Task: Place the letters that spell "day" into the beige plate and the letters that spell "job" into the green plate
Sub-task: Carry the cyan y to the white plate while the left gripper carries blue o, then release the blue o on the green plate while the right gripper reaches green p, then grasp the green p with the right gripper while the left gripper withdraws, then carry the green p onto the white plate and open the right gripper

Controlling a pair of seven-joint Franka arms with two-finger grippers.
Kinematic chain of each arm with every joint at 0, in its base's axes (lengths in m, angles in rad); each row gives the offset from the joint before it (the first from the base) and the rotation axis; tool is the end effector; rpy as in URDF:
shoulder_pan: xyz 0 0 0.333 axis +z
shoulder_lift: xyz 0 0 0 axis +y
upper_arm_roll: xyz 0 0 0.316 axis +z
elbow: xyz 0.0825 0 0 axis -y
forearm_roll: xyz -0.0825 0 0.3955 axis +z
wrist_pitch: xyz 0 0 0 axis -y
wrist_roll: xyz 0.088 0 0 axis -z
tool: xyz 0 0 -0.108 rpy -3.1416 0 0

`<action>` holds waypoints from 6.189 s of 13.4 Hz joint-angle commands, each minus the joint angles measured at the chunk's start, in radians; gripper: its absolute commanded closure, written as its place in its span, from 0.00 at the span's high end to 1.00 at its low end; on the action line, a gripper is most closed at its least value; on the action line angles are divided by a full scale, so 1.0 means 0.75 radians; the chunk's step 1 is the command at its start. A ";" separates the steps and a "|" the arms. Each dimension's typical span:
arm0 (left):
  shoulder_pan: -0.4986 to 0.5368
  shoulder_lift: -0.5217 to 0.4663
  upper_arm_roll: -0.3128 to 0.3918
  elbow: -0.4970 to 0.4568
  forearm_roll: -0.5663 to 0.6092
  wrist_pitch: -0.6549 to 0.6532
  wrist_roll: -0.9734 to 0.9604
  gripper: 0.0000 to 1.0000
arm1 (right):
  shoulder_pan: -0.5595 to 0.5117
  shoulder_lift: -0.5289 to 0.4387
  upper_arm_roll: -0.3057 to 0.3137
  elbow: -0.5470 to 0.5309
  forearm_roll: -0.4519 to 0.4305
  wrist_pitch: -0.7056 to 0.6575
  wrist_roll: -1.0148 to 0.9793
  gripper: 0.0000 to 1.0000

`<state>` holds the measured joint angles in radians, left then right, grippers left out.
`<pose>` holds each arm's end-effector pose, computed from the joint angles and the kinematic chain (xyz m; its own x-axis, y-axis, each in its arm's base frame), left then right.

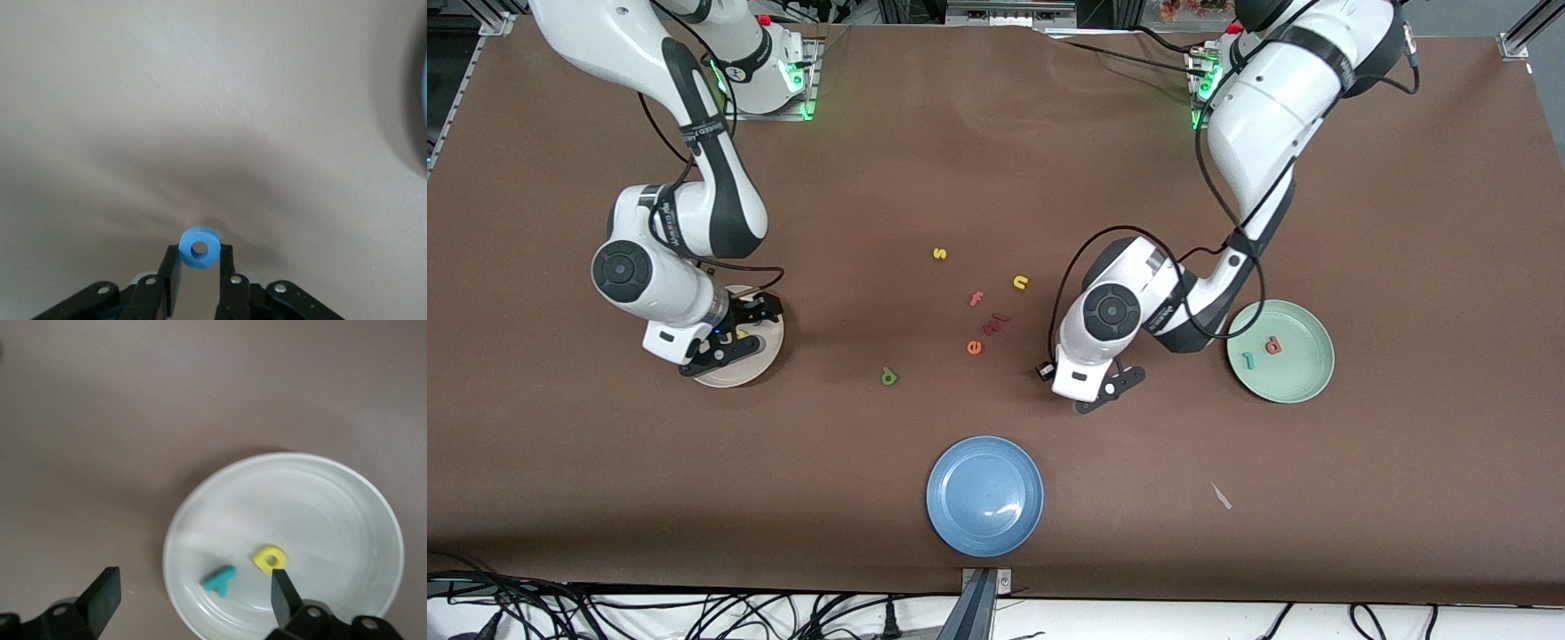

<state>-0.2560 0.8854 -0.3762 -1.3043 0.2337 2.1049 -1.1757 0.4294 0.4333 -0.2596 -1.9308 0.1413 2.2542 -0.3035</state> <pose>0.6481 -0.3795 0.2212 0.8516 0.5158 -0.0938 0.5190 -0.8547 0.0125 0.6101 0.1143 0.2524 0.9183 0.3857 -0.0892 0.3855 -0.9225 -0.0204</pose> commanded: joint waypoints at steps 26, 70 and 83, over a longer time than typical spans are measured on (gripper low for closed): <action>0.875 -0.428 -0.171 -0.844 0.108 0.036 1.038 0.00 | 0.086 0.498 0.272 0.590 -0.060 0.162 -0.004 1.00; 0.278 -1.256 0.459 -0.640 -0.314 -0.559 1.576 1.00 | 0.088 0.560 0.291 0.711 -0.107 -0.054 -0.051 0.13; 0.280 -1.222 0.453 -0.597 -0.314 -0.592 1.572 1.00 | -0.170 0.247 0.091 0.415 -0.090 -0.370 -0.252 0.18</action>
<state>-0.0391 -0.0329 -0.0449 -1.7646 0.0198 1.6719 -0.0183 0.2913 0.7076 -0.1719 -1.4803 0.0667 1.9373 -0.4861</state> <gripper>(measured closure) 0.000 0.722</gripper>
